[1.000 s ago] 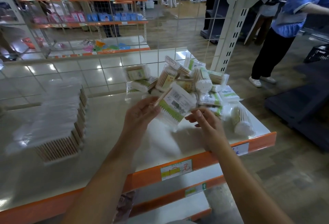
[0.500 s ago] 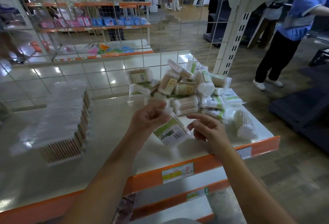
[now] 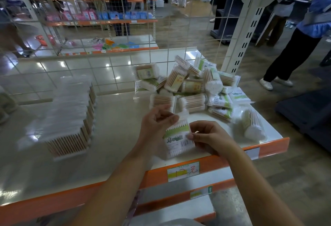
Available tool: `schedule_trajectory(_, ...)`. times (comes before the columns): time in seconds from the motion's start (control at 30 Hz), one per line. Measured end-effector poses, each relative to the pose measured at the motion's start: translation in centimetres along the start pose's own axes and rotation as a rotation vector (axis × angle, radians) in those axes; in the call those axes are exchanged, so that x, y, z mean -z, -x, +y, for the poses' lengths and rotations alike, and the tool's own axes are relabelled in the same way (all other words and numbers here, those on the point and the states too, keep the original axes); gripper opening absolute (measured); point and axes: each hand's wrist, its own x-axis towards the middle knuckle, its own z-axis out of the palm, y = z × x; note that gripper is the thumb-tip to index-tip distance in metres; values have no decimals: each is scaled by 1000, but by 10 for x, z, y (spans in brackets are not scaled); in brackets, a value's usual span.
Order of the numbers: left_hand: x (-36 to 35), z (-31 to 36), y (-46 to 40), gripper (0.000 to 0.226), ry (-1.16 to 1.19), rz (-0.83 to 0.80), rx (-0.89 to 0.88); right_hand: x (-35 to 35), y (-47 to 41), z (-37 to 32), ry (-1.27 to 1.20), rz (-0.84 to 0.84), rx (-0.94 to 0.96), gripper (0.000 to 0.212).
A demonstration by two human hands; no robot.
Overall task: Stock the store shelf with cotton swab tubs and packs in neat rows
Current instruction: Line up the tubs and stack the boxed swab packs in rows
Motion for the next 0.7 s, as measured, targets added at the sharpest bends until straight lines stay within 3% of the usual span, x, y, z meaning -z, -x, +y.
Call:
schedule_trajectory(0.2,5,-4,2,19,201,5,139,0,1,-1,-43,145,166,21)
schedule_trajectory(0.37,5,-12,4,16,86,-34,181,2,-1,-1,-160,264,242,20)
schedule_trajectory(0.5,6,-11,5,18,110,-52,175,1,0,-1,-174,300,252,38)
schedule_trajectory(0.7,3,-6,9,33,142,-95,150,1,5,-1,-69,324,290,15)
